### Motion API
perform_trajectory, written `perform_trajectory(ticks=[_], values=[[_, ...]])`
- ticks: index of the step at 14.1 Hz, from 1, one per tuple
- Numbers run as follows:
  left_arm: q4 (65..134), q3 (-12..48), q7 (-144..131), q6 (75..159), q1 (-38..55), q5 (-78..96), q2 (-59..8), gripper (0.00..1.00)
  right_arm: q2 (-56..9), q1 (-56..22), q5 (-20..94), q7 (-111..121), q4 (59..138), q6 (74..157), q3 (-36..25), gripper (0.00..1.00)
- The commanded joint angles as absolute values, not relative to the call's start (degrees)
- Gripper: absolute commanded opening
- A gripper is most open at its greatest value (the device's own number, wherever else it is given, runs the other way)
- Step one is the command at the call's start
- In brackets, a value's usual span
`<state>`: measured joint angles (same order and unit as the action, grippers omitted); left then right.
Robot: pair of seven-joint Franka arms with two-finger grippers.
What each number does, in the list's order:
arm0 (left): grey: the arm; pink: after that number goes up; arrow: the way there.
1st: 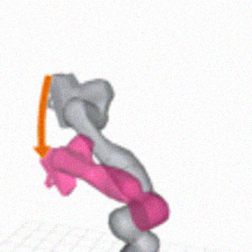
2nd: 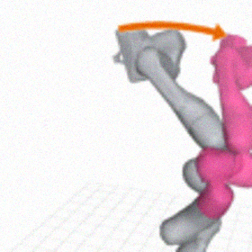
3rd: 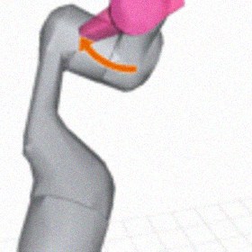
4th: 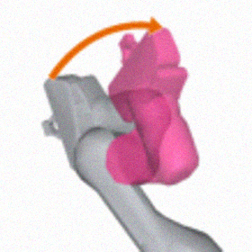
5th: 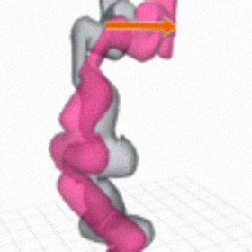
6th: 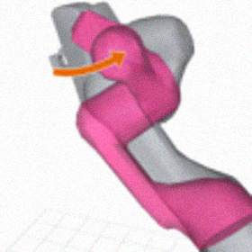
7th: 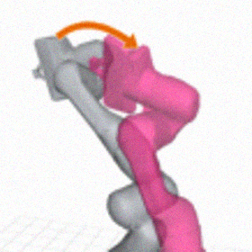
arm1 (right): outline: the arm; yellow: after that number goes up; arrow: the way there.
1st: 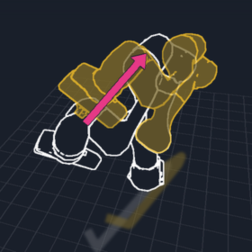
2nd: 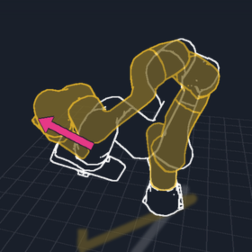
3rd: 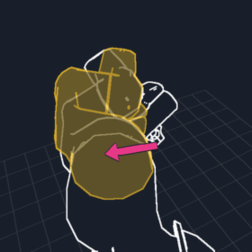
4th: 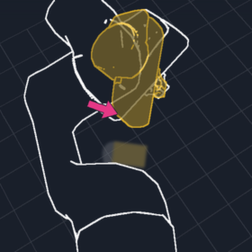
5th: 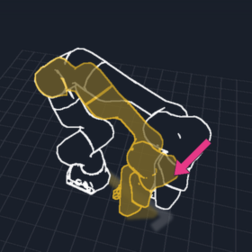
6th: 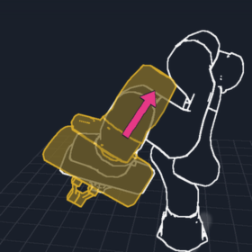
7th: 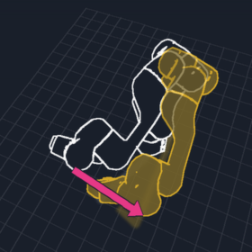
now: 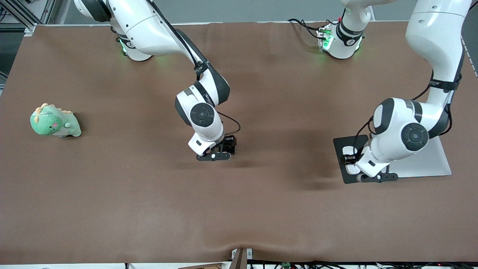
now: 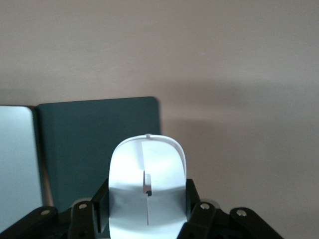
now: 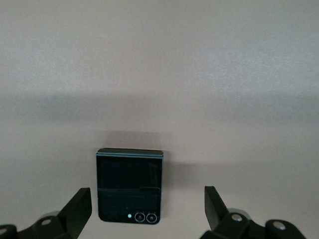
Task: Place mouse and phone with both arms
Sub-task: 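Carry the mouse to the mousepad while the right gripper grasps the phone, then lower the mouse onto the mousepad while the right gripper lifts the phone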
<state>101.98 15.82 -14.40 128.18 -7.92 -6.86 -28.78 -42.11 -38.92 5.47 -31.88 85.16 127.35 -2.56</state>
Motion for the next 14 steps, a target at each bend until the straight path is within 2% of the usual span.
perform_trajectory(ticks=[1, 6, 14], values=[[106.0, 16.4, -14.5, 133.0, -9.8, -8.9, -28.7, 0.38, -44.7, -39.6, 5.8, -33.9, 83.5, 129.0, -2.6, 1.0], [108.5, 15.6, -14.7, 139.4, -12.2, -12.3, -31.3, 0.38, -47.3, -40.7, 5.6, -36.9, 82.5, 132.0, -2.6, 1.0], [108.5, 15.6, -15.6, 141.1, -12.7, -13.2, -33.4, 0.39, -50.0, -41.0, 5.3, -36.9, 80.2, 132.4, -2.6, 1.0]])
